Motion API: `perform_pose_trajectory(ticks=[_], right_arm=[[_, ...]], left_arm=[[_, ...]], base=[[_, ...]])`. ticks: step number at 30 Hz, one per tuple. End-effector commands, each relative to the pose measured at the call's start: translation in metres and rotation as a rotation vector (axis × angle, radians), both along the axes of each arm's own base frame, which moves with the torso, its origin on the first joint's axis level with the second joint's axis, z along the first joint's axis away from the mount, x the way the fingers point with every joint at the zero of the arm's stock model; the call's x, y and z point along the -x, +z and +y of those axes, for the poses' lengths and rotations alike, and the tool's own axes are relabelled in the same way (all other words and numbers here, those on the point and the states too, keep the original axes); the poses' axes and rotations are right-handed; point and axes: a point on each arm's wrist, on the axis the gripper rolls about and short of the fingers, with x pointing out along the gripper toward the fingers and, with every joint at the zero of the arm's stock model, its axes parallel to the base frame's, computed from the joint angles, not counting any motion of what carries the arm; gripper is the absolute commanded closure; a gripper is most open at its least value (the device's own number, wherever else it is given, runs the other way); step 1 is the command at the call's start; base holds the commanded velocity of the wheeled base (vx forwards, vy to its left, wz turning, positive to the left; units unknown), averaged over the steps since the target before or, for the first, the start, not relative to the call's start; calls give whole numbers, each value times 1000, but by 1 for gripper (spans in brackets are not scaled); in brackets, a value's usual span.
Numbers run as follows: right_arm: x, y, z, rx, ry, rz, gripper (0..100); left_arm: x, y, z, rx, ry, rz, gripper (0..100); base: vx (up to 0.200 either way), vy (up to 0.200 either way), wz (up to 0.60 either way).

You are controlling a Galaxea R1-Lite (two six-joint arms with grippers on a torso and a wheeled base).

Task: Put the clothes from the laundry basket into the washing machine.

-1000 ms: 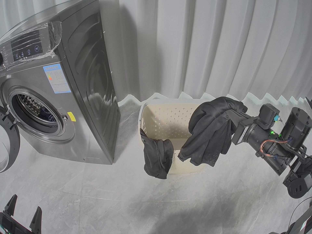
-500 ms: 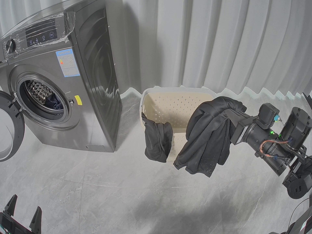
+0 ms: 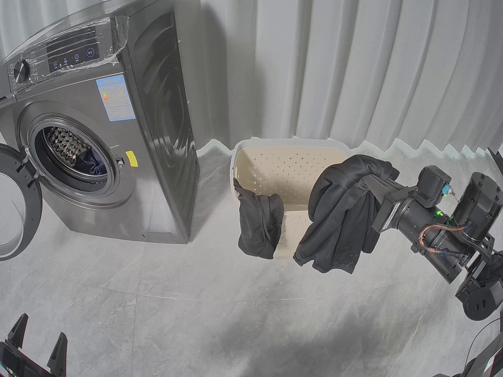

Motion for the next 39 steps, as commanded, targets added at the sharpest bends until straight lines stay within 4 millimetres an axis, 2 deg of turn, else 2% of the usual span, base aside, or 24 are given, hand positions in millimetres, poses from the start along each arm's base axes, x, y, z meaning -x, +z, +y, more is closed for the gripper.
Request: perform_pose_trajectory(ticks=[1, 39], right_arm=[[0, -1, 0, 3, 1, 4, 100], [6, 5, 11, -34, 55, -42, 100]], left_arm=[[0, -4, 0, 0, 0, -1, 0], [0, -5, 0, 3, 2, 0, 0]], base=[[0, 200, 0], [0, 200, 0]])
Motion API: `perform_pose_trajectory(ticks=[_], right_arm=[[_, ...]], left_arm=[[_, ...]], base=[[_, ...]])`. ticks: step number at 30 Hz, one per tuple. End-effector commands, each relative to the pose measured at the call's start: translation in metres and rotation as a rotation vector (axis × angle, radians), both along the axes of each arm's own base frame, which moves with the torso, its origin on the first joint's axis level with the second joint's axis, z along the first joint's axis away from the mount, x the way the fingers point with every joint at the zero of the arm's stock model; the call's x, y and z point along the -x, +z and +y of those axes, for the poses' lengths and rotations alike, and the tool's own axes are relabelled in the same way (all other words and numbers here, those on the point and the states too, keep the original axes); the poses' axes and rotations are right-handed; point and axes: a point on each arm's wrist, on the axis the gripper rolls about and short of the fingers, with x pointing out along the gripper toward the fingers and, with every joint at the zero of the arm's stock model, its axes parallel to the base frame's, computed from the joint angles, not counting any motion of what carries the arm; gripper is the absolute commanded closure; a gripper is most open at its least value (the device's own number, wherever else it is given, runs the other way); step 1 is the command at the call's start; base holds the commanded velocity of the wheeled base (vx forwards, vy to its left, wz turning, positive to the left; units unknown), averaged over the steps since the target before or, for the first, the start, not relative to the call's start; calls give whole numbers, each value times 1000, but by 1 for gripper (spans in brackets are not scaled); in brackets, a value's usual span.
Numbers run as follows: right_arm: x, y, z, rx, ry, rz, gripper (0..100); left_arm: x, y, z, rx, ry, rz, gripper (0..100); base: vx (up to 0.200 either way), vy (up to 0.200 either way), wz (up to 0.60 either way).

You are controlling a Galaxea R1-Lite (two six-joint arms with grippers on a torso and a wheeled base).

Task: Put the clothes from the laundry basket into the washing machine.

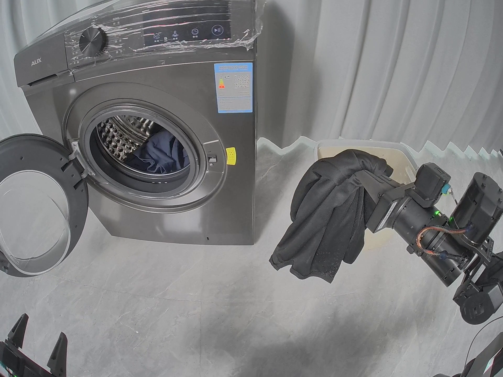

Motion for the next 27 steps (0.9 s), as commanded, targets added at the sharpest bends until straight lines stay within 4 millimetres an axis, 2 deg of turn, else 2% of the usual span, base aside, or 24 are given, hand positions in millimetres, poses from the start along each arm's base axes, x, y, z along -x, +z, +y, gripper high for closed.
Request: perform_pose_trajectory(ticks=[1, 23, 27], right_arm=[[1, 0, 0, -1, 2, 0, 100], [-1, -6, 2, 12, 3, 17, 100], [0, -5, 2, 9, 3, 13, 100]], left_arm=[[0, -4, 0, 1, 2, -3, 0], [0, -4, 0, -2, 0, -3, 0], [0, -4, 0, -2, 0, -3, 0]], base=[[0, 200, 0], [0, 200, 0], [0, 0, 0]])
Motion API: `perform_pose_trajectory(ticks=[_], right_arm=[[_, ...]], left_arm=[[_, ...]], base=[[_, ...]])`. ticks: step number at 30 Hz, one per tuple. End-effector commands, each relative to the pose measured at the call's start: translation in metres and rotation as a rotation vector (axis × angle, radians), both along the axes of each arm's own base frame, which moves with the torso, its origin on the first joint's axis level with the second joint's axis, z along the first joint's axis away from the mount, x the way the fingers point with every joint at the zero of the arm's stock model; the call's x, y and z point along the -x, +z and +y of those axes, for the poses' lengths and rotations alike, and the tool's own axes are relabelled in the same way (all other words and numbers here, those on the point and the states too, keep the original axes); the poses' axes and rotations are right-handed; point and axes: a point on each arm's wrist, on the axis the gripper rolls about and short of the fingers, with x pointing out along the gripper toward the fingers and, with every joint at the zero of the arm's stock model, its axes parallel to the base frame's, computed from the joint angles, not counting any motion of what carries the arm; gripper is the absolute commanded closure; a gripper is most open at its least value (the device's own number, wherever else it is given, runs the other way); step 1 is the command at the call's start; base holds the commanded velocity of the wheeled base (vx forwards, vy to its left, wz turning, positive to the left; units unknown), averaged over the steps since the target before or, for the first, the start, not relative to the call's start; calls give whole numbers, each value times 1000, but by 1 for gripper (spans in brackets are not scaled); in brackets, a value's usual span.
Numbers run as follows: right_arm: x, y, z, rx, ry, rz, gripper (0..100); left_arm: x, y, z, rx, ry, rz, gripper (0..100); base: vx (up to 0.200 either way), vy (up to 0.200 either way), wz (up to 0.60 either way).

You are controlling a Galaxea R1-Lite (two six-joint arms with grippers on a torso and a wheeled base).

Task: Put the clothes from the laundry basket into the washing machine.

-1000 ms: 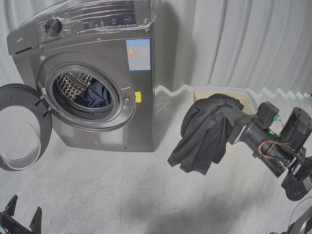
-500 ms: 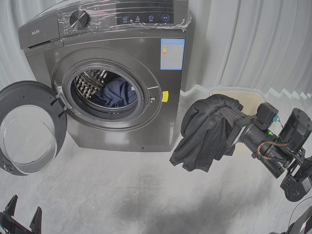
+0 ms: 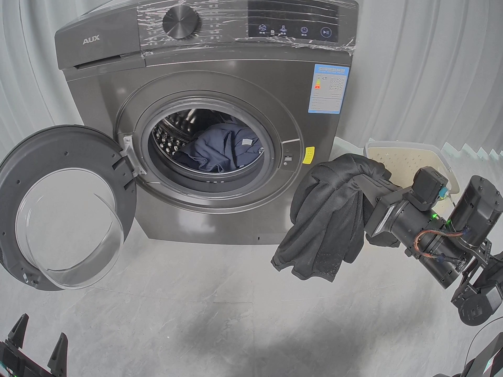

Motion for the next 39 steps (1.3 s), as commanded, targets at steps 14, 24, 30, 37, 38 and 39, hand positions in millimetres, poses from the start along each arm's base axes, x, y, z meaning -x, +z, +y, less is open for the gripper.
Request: perform_pose_trajectory(ticks=[14, 24, 30, 37, 38, 39], right_arm=[[0, -1, 0, 4, 0, 5, 100], [3, -2, 6, 8, 26, 9, 100], [8, -3, 21, 14, 83, 14, 100], [5, -9, 42, 18, 120, 24, 100], [2, -12, 49, 16, 102, 28, 100], [1, -14, 52, 15, 93, 33, 100]], left_arm=[[0, -4, 0, 2, 1, -2, 0], [0, -4, 0, -9, 1, -3, 0], [0, -5, 0, -20, 5, -3, 0], [0, -5, 0, -30, 7, -2, 0], [0, -5, 0, -30, 5, -2, 0], [0, -5, 0, -32, 5, -2, 0]], base=[[0, 86, 0], [0, 120, 0], [0, 0, 0], [0, 0, 0], [0, 0, 0], [0, 0, 0]])
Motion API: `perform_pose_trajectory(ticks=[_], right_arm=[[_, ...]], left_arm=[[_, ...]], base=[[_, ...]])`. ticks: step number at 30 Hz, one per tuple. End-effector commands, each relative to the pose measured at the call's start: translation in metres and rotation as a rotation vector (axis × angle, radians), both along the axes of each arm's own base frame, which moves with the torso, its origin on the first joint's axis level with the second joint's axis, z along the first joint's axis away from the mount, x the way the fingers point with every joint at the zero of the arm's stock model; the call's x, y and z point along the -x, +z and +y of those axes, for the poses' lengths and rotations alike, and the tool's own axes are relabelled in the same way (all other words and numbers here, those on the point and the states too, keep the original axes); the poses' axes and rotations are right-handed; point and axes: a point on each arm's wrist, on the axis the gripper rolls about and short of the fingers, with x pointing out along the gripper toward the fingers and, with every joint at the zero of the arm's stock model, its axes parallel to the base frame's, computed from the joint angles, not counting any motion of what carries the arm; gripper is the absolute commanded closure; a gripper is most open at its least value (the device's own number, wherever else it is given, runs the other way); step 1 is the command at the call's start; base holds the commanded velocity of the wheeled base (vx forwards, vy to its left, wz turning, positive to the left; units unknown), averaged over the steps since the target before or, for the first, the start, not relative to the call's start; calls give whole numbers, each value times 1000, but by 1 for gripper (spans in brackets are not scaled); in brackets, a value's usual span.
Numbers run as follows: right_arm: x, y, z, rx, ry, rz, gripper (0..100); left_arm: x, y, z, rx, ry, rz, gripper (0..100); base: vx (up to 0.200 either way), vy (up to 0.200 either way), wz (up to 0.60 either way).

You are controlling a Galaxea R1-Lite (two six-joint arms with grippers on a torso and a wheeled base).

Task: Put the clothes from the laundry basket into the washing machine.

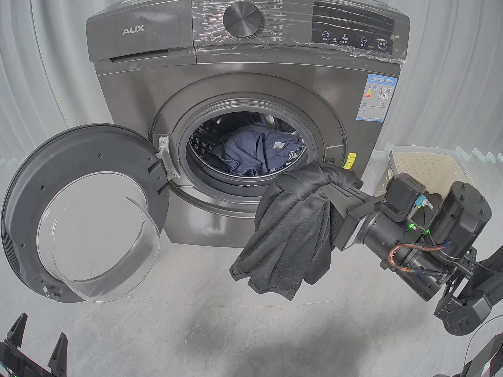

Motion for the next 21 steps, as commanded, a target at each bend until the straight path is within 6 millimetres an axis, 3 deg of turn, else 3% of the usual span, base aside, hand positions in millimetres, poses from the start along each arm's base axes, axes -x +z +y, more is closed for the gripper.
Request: perform_pose_trajectory(ticks=[1, 11, 14, 21], right_arm=[[-6, -10, 18, 7, -5, 23, 100], [-4, -12, 21, -19, 3, 46, 100], [-4, -12, 20, -23, 1, 42, 100], [-5, -11, 22, -19, 2, 34, 100]], left_arm=[[0, -5, 0, -1, -2, -1, 0], [0, -5, 0, -1, -2, -3, 0], [0, -5, 0, 1, -2, -3, 0], [0, -5, 0, 1, -2, -1, 0]], base=[[0, 0, 0], [0, 0, 0], [0, 200, 0], [0, 0, 0]])
